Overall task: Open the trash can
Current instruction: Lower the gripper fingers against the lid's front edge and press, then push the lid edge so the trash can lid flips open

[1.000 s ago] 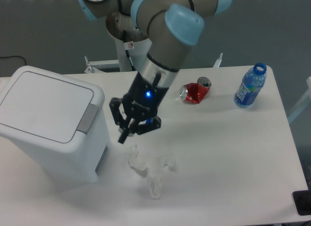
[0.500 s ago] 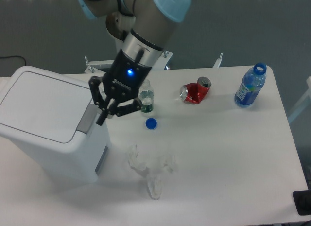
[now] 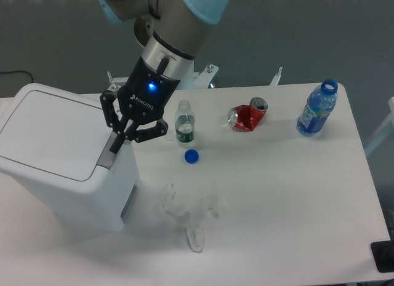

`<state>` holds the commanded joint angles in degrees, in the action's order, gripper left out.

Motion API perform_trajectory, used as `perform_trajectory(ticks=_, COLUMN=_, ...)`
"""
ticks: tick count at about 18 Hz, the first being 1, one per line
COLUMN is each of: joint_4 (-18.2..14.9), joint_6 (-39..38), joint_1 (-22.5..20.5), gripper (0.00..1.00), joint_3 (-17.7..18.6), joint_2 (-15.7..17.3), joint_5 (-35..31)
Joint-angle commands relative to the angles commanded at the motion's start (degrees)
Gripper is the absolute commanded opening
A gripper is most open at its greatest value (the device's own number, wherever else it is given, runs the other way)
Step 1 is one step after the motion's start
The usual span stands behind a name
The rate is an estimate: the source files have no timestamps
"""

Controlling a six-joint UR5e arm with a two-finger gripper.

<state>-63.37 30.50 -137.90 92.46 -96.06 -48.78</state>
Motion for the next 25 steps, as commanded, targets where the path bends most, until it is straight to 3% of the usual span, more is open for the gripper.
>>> perform_trajectory(ticks=25, joint_4=0.35, joint_6=0.26, joint_1=0.18, gripper=0.01, joint_3=0.97, joint_2=-0.35, joint_5=-0.26)
